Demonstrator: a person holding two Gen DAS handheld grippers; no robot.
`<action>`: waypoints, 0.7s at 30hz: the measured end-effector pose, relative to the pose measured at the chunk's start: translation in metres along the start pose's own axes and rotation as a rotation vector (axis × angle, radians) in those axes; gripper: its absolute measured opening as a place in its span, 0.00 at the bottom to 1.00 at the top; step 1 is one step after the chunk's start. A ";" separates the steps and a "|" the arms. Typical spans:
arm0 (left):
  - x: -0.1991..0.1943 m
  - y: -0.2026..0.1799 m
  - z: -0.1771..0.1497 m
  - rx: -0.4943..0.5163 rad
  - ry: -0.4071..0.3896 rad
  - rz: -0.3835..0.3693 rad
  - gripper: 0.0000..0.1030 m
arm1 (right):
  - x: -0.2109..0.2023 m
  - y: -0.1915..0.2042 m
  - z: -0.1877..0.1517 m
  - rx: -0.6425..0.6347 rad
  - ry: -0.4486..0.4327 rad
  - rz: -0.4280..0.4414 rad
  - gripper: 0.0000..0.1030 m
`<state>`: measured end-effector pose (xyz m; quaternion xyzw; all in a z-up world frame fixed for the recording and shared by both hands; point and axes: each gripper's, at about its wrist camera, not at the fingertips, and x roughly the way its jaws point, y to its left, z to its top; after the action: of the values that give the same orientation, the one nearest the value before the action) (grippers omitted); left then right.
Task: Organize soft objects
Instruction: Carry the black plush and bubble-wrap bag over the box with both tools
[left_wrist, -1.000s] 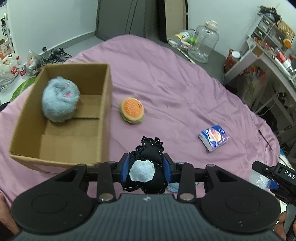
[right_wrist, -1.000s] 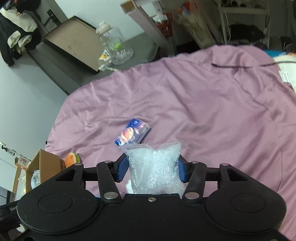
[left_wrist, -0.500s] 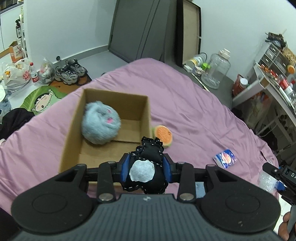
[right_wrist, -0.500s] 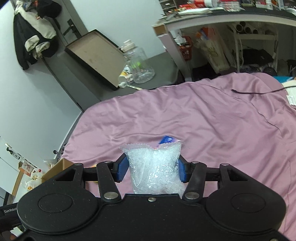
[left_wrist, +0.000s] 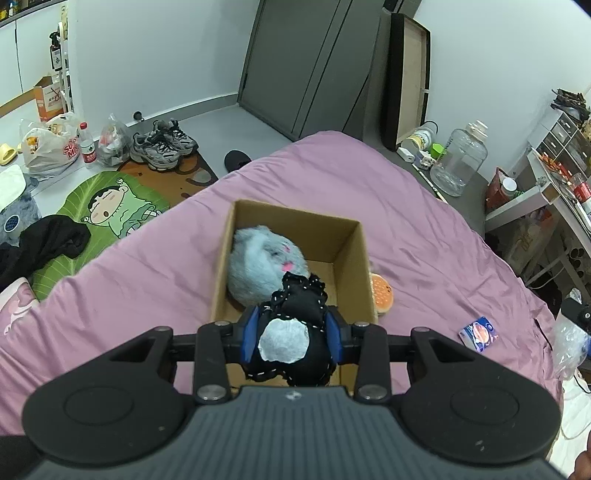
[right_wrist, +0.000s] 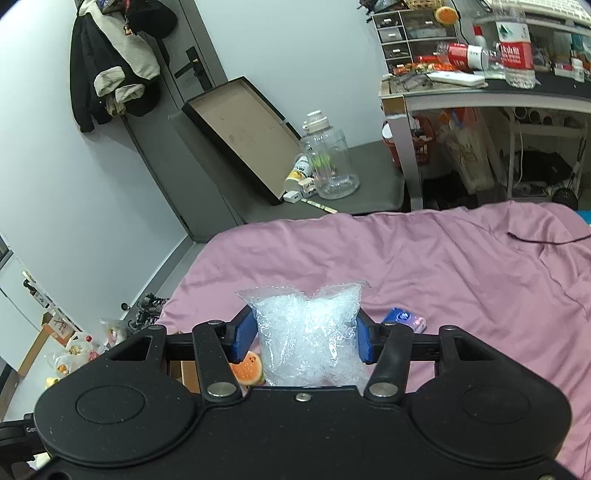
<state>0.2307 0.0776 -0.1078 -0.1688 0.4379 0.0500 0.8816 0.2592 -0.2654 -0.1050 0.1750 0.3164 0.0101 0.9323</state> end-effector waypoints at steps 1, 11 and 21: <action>0.000 0.003 0.003 0.001 -0.002 0.002 0.36 | 0.001 0.003 0.000 -0.004 -0.001 -0.004 0.51; 0.019 0.026 0.016 -0.014 0.027 -0.011 0.36 | 0.013 0.037 -0.008 -0.069 0.015 0.008 0.51; 0.054 0.041 0.009 -0.053 0.093 -0.032 0.38 | 0.042 0.074 -0.024 -0.120 0.051 0.016 0.51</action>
<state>0.2607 0.1161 -0.1555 -0.2011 0.4743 0.0397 0.8562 0.2853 -0.1834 -0.1223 0.1212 0.3377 0.0409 0.9325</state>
